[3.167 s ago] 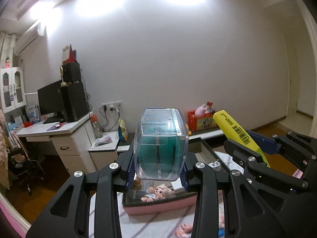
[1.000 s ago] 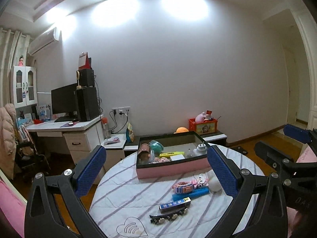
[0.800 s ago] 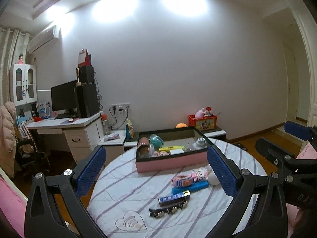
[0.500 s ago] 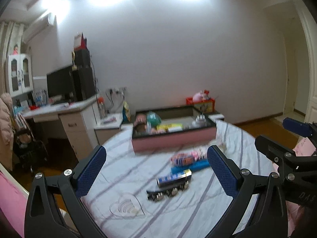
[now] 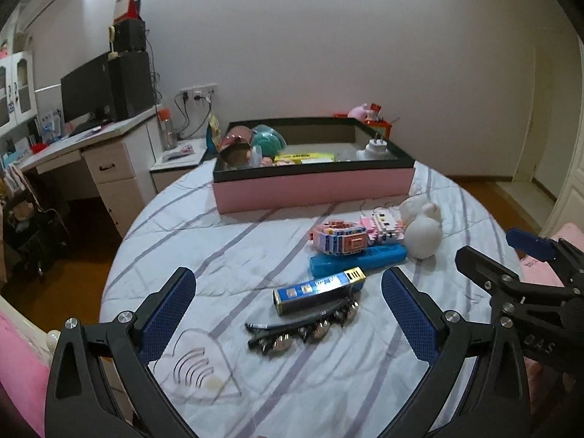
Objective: Organize rigid objects
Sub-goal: 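Withdraw both grippers from the pink box back over the bed, then grasp the white plush toy with the right gripper while the left gripper approaches the block figure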
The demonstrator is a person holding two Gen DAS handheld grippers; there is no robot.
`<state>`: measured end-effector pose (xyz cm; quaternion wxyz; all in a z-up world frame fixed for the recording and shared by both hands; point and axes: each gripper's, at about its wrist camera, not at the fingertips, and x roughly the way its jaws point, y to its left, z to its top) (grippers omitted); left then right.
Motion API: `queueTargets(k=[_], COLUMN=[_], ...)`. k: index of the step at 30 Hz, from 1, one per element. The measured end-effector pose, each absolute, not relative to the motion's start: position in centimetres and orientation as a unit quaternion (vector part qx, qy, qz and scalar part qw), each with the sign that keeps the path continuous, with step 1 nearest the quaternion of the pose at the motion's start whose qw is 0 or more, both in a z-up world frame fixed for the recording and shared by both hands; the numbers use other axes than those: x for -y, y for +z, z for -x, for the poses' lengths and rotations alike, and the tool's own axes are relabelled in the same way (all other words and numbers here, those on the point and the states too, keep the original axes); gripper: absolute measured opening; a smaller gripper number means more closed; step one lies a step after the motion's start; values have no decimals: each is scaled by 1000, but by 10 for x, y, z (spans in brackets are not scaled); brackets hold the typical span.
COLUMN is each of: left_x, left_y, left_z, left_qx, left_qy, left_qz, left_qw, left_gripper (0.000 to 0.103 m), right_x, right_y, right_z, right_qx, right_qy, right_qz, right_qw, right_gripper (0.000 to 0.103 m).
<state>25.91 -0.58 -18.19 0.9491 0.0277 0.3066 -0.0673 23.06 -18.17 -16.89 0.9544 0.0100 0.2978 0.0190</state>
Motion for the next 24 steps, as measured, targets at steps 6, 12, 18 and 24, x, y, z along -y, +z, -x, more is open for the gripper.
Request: queueTargets(k=[6,12,18,24], left_x=[14,21,32,48], left_y=[-190,-200,-213,-220], left_z=[-294,-324,-343,-357], left_qx=[-331,-356,-385,-403], left_qy=[-74,-84,-94,-111], left_qz=[-37,-40,-45,-49], left_qw=[940,930,917,907], left_gripper=[103,103,103,103], right_x=[191,205,215,217], right_y=[-183,-198,-210,-204], right_z=[-274,-320,-344,-341], right_qx=[-331,-370,-400,-398], right_qy=[8,16,56,86], right_qz=[-26,-61,-103,-81], right_qw=[943,927,909,910], right_gripper=[89,89,82,60])
